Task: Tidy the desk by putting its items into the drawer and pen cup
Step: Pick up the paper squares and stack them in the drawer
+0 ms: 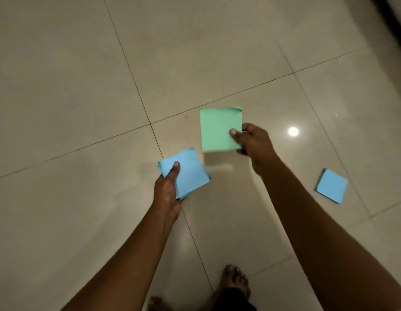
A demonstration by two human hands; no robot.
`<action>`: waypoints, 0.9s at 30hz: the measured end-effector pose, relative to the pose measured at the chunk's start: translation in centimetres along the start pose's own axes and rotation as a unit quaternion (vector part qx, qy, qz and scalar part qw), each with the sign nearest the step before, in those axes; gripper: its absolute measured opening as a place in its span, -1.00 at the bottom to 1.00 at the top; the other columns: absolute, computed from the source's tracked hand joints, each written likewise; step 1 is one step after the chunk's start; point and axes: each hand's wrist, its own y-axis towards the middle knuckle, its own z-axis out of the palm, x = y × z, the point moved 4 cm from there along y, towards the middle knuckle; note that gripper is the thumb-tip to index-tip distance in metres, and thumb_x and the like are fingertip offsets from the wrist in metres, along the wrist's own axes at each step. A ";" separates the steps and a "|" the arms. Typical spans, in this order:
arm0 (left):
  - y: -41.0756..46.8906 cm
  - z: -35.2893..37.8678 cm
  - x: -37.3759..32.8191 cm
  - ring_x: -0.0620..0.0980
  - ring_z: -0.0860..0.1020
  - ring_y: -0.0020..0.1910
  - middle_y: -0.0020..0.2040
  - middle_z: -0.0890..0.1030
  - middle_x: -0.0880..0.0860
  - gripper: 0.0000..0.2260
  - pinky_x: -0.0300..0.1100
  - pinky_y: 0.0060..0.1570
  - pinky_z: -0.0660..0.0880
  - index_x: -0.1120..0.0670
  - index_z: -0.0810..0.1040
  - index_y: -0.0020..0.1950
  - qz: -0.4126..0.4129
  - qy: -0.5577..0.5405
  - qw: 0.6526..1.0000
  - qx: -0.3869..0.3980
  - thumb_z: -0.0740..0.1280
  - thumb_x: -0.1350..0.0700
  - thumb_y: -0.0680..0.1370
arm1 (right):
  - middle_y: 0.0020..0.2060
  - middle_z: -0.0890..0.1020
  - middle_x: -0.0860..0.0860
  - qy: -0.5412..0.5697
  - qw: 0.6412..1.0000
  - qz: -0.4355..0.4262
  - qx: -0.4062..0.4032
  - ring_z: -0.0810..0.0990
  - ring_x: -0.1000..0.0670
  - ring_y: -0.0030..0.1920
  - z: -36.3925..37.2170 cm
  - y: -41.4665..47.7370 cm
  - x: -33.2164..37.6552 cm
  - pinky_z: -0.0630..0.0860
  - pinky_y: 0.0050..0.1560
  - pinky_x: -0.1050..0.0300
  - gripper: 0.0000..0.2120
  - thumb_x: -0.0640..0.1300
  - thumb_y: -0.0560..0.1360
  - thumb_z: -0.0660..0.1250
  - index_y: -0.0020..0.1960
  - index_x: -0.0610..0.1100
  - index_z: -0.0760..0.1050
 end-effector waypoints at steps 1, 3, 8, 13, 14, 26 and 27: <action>-2.3 1.1 -0.3 0.08 0.62 -0.07 -0.04 0.66 0.07 -0.65 -0.06 -0.08 0.55 0.07 0.51 0.24 -0.011 -0.005 1.000 0.014 0.33 -0.07 0.52 | -0.25 0.59 -0.01 -0.016 1.000 0.003 0.016 0.53 0.09 -0.26 -0.9 -2.8 0.8 0.43 -0.27 0.21 -0.95 -0.17 0.48 0.39 -0.13 -0.07 0.52; -6.5 3.7 -0.8 0.15 0.62 0.03 0.03 0.66 0.11 -0.51 0.09 0.03 0.55 0.06 0.51 0.26 -0.042 -0.047 0.995 0.075 0.30 -0.21 0.45 | -0.34 0.56 0.01 -0.058 0.998 0.005 0.027 0.48 0.17 -0.38 -2.2 -7.7 2.2 0.38 -0.34 0.29 -0.90 -0.19 0.44 0.43 -0.21 -0.07 0.53; -14.5 8.7 -0.6 0.13 0.63 -0.05 -0.02 0.67 0.14 -0.55 0.05 0.01 0.56 0.08 0.55 0.19 -0.059 0.028 0.993 0.103 0.32 -0.16 0.42 | -0.39 0.56 0.08 -0.197 0.980 0.004 -0.013 0.50 0.09 -0.36 -4.9 -16.1 3.7 0.37 -0.31 0.21 -0.85 -0.01 0.39 0.47 -0.23 -0.06 0.55; -17.5 12.0 1.4 0.12 0.61 -0.09 0.01 0.64 0.16 -0.83 -0.10 -0.23 0.59 0.11 0.54 0.12 -0.051 0.070 0.993 0.083 0.33 0.17 0.53 | -0.20 0.52 0.09 -0.170 0.972 -0.009 -0.161 0.49 0.10 -0.25 -11.9 -18.8 3.7 0.41 -0.21 0.21 -0.70 0.12 0.37 0.45 0.00 0.01 0.49; -17.5 12.8 1.9 0.11 0.60 -0.09 0.01 0.63 0.15 -0.87 -0.12 -0.25 0.58 0.09 0.55 0.08 -0.050 0.075 0.993 0.082 0.33 0.17 0.53 | -0.19 0.54 0.07 -0.150 0.970 0.007 -0.190 0.50 0.08 -0.22 -13.9 -18.4 3.0 0.43 -0.19 0.19 -0.69 0.12 0.38 0.45 0.01 0.00 0.48; -7.8 24.5 15.2 0.17 0.57 0.08 0.10 0.61 0.14 -0.83 0.04 0.07 0.51 0.08 0.54 0.12 -0.058 0.146 0.982 0.107 0.35 0.17 0.53 | 0.33 0.36 -0.10 -0.486 0.857 0.117 -0.128 0.33 -0.13 0.31 -33.1 -2.7 -14.9 0.41 0.12 -0.03 -0.49 -0.20 0.51 0.31 0.41 -0.12 0.25; -6.5 25.3 16.6 0.18 0.56 0.10 0.14 0.60 0.16 -0.79 0.07 0.10 0.50 0.10 0.53 0.16 -0.058 0.151 0.981 0.105 0.35 0.17 0.53 | 0.37 0.32 -0.10 -0.503 0.849 0.110 -0.119 0.31 -0.13 0.34 -33.8 -1.2 -15.9 0.41 0.15 -0.04 -0.46 -0.20 0.50 0.31 0.43 -0.12 0.22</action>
